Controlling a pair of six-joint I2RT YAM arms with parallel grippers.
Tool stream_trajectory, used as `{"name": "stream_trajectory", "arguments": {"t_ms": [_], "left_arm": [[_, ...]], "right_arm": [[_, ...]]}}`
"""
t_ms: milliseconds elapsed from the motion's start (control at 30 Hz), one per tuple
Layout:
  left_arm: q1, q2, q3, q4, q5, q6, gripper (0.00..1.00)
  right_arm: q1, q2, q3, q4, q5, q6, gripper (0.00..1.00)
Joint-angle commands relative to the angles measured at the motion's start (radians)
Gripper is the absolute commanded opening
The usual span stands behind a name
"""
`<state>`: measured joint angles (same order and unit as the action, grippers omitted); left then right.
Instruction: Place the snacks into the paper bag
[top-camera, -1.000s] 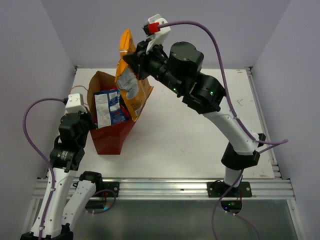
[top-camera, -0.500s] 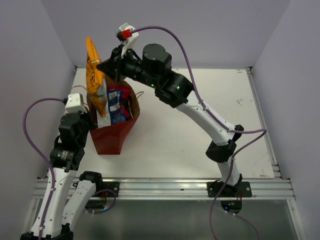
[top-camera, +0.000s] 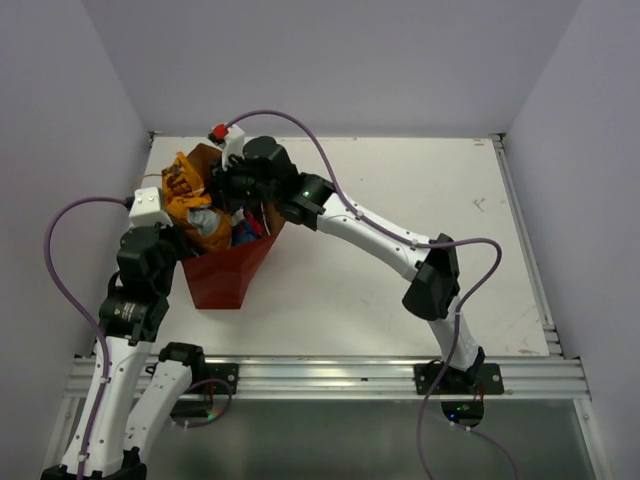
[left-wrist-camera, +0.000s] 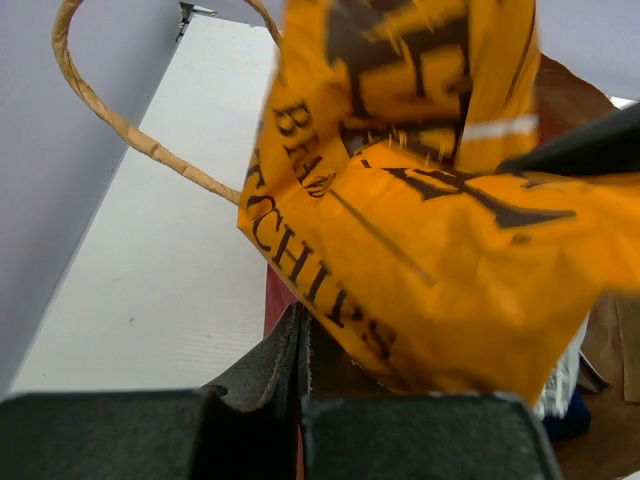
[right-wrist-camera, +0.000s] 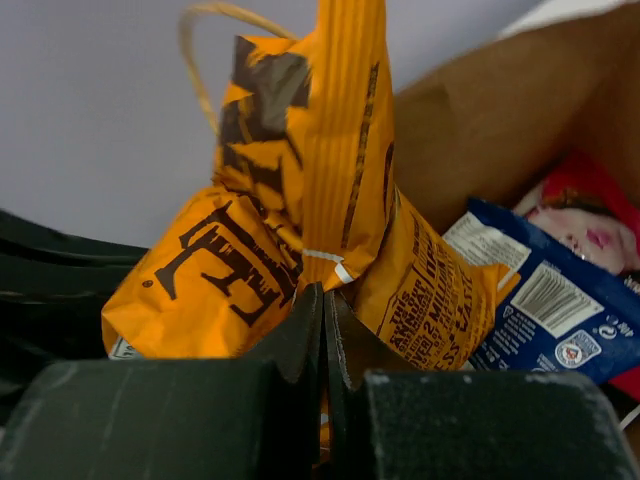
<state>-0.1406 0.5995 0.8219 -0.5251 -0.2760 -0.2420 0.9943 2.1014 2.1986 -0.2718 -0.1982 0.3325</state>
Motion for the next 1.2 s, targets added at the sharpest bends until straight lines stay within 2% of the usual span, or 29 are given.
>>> {"name": "stream_trajectory", "arguments": {"t_ms": [0,300,333,367,400,433,467,500,533,600,800,900,1033,1167], "left_arm": [[-0.01,-0.01,-0.004,0.025,0.003,0.013,0.0],[-0.008,-0.007,-0.004,0.024,0.003,0.015,0.0],[-0.008,-0.007,-0.004,0.023,0.003,0.015,0.0],[-0.008,-0.006,-0.004,0.025,0.003,0.013,0.0],[-0.008,-0.004,-0.004,0.025,0.003,0.015,0.0],[-0.008,-0.003,-0.004,0.025,0.004,0.015,0.0],[-0.008,-0.003,-0.004,0.025,0.004,0.015,0.0],[-0.008,-0.001,-0.004,0.025,0.003,0.015,0.0],[-0.01,-0.001,-0.004,0.024,0.003,0.015,0.0],[-0.008,0.002,-0.004,0.024,0.0,0.015,0.0],[-0.01,0.005,-0.004,0.023,-0.005,0.013,0.0],[-0.008,0.009,-0.004,0.023,-0.006,0.012,0.0],[-0.008,0.014,-0.004,0.023,-0.008,0.013,0.0],[-0.008,0.017,-0.004,0.023,-0.009,0.012,0.0]], "right_arm": [[-0.008,0.009,-0.063,-0.053,0.009,0.005,0.0],[-0.008,-0.046,-0.142,-0.151,0.097,-0.041,0.01],[-0.008,-0.055,-0.135,-0.158,0.1,-0.05,0.08],[-0.008,-0.066,-0.134,-0.164,0.105,-0.059,0.2],[-0.008,-0.079,-0.131,-0.173,0.109,-0.067,0.27],[-0.008,-0.108,-0.12,-0.175,0.109,-0.082,0.37],[-0.008,-0.127,-0.109,-0.179,0.111,-0.093,0.58],[-0.006,-0.144,-0.097,-0.188,0.112,-0.11,0.63],[-0.008,-0.185,-0.077,-0.188,0.117,-0.116,0.76],[-0.006,-0.228,-0.053,-0.193,0.134,-0.134,0.83],[-0.006,-0.424,-0.109,-0.234,0.261,-0.158,0.87],[-0.006,-0.507,-0.212,-0.268,0.347,-0.129,0.85],[-0.006,-0.581,-0.452,-0.271,0.446,-0.076,0.81],[-0.006,-0.597,-0.6,-0.244,0.468,-0.013,0.79]]}}
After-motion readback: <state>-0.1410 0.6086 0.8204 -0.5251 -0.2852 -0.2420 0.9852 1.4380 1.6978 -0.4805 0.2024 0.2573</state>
